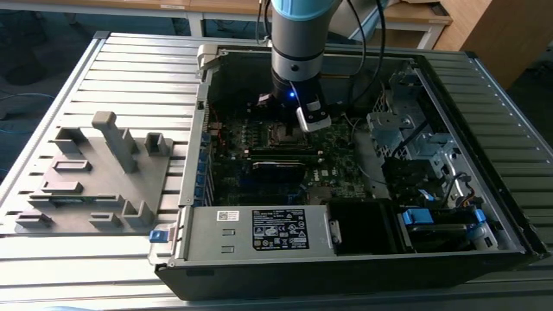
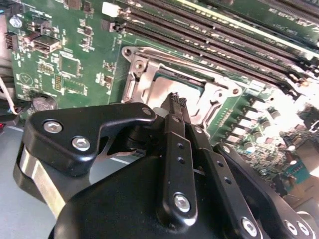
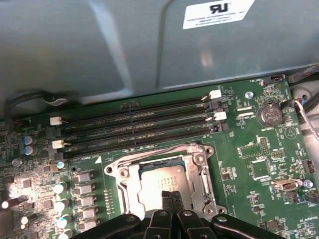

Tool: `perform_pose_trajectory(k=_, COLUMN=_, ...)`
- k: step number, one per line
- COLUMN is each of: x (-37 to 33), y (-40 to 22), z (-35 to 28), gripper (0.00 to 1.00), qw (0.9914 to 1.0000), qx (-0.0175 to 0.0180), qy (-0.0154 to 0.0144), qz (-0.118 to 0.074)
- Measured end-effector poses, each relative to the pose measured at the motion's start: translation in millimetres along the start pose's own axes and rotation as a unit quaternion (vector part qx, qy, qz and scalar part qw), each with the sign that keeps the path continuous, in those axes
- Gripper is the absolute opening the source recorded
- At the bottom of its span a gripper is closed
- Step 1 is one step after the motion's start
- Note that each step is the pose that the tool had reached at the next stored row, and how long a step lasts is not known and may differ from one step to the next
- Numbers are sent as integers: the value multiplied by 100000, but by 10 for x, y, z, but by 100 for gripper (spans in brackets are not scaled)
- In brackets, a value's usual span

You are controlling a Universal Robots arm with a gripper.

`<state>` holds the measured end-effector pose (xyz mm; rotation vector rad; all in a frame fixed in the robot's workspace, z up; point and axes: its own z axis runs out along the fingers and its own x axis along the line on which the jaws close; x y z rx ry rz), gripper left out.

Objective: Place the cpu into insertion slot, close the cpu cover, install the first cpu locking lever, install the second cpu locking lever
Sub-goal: 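Install the second cpu locking lever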

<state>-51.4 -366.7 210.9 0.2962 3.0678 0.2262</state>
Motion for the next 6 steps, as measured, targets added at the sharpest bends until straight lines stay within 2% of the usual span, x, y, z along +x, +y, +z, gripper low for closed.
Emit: perform_pose_trajectory(k=6, x=-3, y=1, z=0, gripper=11, qw=100000, qx=2, qy=-1, qz=-1)
